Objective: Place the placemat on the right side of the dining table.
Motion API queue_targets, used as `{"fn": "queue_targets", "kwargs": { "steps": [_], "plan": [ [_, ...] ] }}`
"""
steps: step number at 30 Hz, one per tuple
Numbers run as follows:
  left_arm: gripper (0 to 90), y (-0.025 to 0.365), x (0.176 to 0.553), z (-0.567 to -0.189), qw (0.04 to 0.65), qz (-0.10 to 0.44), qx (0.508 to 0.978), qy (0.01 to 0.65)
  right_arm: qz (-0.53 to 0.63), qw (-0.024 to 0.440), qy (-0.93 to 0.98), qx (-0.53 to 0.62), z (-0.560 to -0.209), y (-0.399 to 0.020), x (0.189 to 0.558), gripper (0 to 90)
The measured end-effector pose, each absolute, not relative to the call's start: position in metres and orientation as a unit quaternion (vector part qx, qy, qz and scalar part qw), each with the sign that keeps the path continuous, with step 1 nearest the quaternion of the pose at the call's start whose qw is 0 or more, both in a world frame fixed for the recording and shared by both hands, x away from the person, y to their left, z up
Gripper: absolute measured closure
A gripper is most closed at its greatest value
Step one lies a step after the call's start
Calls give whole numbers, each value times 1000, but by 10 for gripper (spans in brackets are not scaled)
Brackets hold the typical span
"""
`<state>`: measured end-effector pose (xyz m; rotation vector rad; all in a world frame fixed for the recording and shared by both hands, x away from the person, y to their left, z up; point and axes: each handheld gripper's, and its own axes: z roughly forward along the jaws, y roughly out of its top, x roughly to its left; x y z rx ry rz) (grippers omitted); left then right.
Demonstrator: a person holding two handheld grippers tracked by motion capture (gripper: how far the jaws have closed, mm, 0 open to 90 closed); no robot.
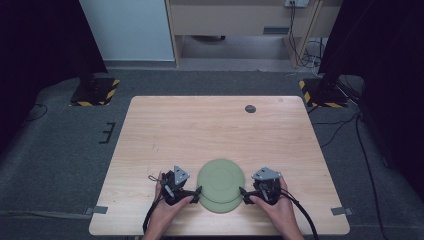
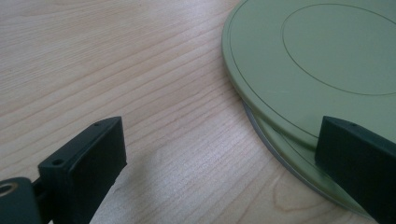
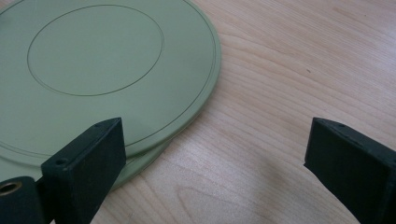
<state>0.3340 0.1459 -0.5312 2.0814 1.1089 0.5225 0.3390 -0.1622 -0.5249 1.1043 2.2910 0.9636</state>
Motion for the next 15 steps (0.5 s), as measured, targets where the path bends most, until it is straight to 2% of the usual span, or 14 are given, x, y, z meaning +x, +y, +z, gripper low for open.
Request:
{"fn": "queue_targets", "kwargs": {
  "steps": [8,10,15],
  "plan": [
    [27,145,333,-531,356,193,809,425,352,205,821,400,-525,-163,339,80],
    [27,144,332,-530,354,197,811,422,350,191,831,389,-527,-161,336,58],
    [14,143,333,-531,354,204,808,424,347,203,827,392,-525,-159,338,47]
  ]
}}
